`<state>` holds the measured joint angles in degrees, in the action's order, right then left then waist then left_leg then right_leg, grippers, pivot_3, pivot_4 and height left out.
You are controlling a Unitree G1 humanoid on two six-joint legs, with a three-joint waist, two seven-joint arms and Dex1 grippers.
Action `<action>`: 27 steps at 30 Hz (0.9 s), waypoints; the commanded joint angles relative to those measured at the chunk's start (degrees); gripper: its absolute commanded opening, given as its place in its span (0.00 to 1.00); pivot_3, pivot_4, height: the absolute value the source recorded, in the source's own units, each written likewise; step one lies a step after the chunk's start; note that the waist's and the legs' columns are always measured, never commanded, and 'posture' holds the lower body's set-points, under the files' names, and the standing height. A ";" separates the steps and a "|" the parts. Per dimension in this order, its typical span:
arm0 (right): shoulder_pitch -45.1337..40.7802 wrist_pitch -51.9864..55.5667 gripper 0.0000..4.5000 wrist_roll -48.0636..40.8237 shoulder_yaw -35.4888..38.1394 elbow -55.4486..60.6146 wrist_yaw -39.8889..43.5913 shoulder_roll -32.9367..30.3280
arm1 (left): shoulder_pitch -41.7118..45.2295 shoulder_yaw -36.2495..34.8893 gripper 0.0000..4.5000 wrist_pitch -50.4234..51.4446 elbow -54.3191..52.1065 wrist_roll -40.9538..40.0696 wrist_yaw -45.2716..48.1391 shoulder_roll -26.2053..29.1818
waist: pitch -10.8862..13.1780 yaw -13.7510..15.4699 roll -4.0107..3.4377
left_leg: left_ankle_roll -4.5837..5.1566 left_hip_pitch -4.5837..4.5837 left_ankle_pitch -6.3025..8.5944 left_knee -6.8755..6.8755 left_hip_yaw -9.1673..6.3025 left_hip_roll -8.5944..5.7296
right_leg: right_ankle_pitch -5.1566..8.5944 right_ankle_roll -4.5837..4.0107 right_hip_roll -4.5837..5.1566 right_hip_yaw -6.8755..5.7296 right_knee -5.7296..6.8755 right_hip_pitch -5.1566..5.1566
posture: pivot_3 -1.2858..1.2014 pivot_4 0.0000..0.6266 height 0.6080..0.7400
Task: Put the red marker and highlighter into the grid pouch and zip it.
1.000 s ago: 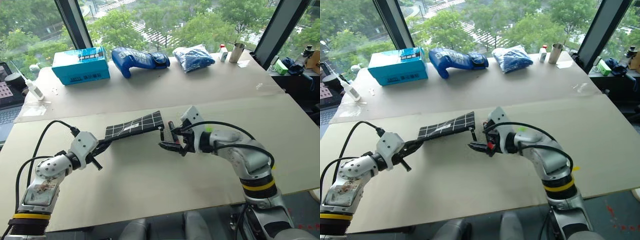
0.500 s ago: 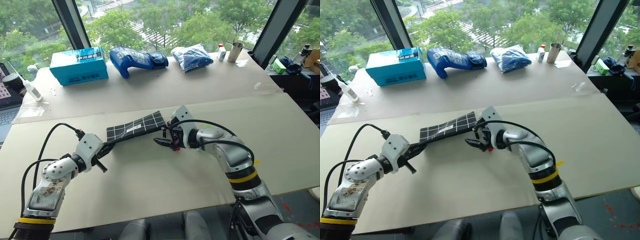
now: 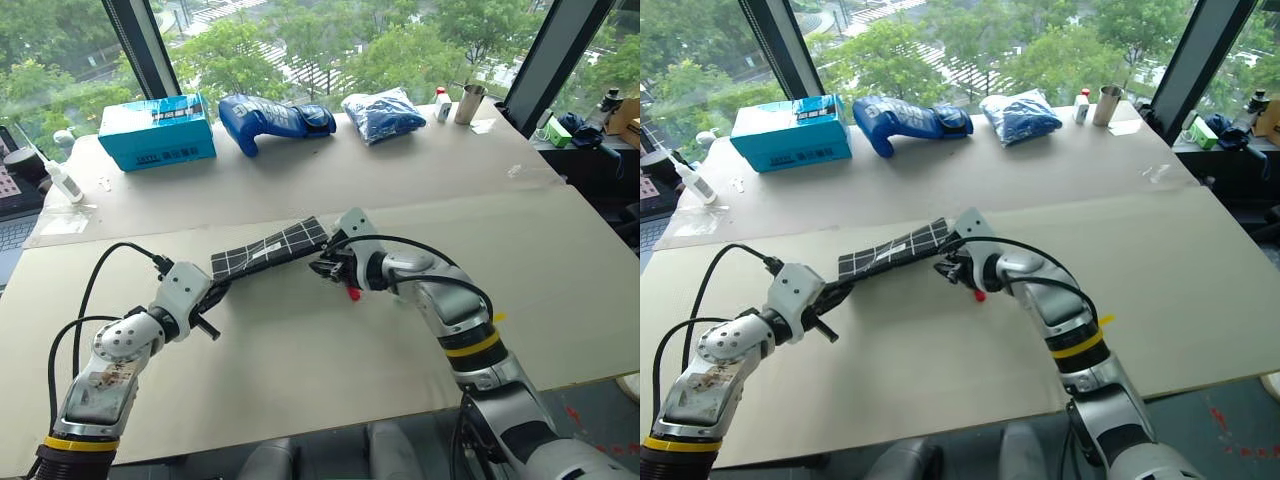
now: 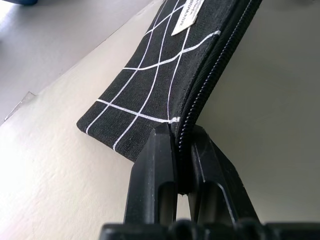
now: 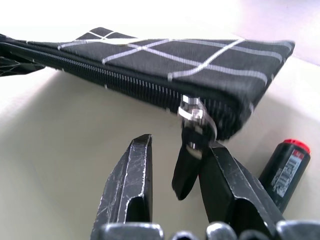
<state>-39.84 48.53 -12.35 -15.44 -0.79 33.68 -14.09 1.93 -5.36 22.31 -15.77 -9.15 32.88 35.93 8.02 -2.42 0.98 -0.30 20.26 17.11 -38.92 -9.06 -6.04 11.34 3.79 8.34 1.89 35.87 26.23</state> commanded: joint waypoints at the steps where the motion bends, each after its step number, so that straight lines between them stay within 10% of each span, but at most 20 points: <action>1: -1.86 -2.23 0.38 0.63 -0.04 -0.07 0.20 0.56 | 0.55 0.00 0.00 1.61 -3.87 0.11 -1.25 -0.51 | 0.00 0.00 0.00 | 0.00 0.00 0.00 0.00 0.00 0.00 | 0.00 0.00 0.00 0.00 0.00 0.00 | 0.52 0.24 1.00; 10: -2.41 -5.21 0.38 3.16 -2.48 -0.82 0.86 0.40 | 0.40 0.39 0.00 4.06 -5.75 0.45 -2.05 -1.18 | 0.00 -0.05 0.00 | 0.00 0.00 0.00 0.00 0.00 0.00 | 0.00 0.00 0.00 0.00 0.00 0.00 | 0.52 0.24 1.00; 16: -2.57 -5.98 0.00 3.03 -3.65 1.60 1.86 0.96 | 0.88 0.61 0.00 4.39 -5.48 0.70 -2.39 -1.29 | 0.00 -0.03 0.00 | -0.01 0.00 0.00 0.00 0.00 0.00 | 0.00 0.00 0.00 0.00 -0.01 0.00 | 0.52 0.24 1.00; 27: -4.62 -7.34 0.00 8.42 -11.77 4.53 4.23 -0.99 | 1.54 0.81 0.00 4.98 -5.06 1.51 -3.68 -1.83 | 0.00 -0.01 0.00 | -0.01 0.00 0.00 0.00 0.00 0.00 | 0.00 0.00 0.00 0.00 0.00 0.00 | 0.52 0.24 1.00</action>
<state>-42.86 43.69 -5.75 -24.34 0.55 36.68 -15.09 2.39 -4.31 27.07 -19.46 -7.91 29.74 34.19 8.02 -2.44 0.98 -0.31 20.26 17.11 -38.91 -9.05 -6.04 11.34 3.79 8.34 1.89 35.87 26.24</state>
